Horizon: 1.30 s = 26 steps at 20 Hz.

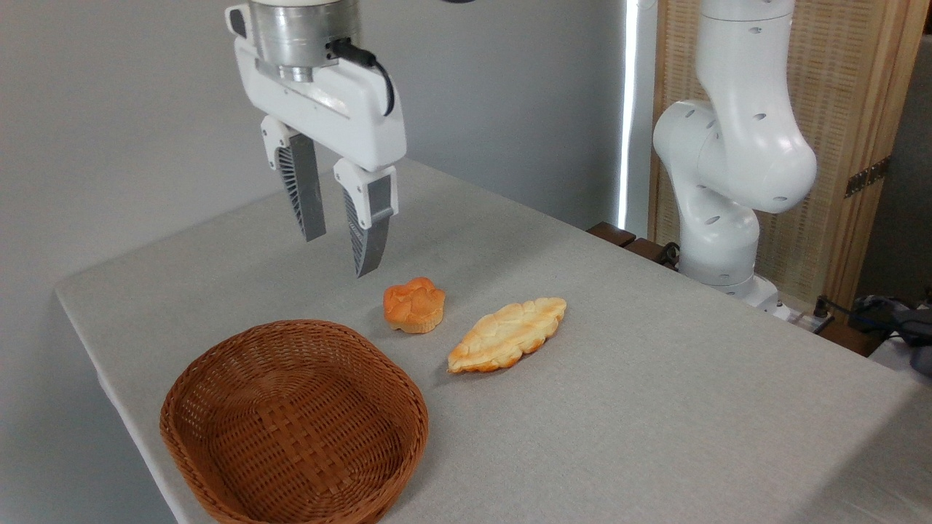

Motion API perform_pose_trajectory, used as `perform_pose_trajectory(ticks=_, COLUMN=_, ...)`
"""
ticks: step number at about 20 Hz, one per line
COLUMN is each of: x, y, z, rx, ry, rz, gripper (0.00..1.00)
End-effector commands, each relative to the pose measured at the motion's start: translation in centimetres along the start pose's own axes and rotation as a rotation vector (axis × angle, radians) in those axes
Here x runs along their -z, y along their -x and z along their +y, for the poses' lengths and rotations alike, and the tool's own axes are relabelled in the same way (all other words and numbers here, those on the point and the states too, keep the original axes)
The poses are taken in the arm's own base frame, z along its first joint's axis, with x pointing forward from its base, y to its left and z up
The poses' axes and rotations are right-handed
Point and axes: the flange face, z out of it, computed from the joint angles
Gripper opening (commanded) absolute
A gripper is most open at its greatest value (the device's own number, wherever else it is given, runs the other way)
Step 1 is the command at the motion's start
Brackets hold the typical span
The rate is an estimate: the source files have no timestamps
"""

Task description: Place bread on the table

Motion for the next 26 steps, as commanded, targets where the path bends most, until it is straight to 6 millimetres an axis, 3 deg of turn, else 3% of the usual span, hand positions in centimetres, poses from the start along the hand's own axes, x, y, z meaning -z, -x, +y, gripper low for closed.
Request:
perform_pose_trajectory(ticks=1, x=-0.1, y=-0.9, z=0.4, rx=0.006, ry=-0.004, rz=-0.024, gripper=1.00)
perform_pose_trajectory(ticks=11, x=0.8, y=-0.2, z=-0.1, rx=-0.055, ry=-0.066, rz=-0.018, gripper=1.00)
perform_pose_trajectory(ticks=26, x=0.4, y=0.5, z=0.0, rx=-0.046, ry=-0.063, rz=-0.028, gripper=1.00)
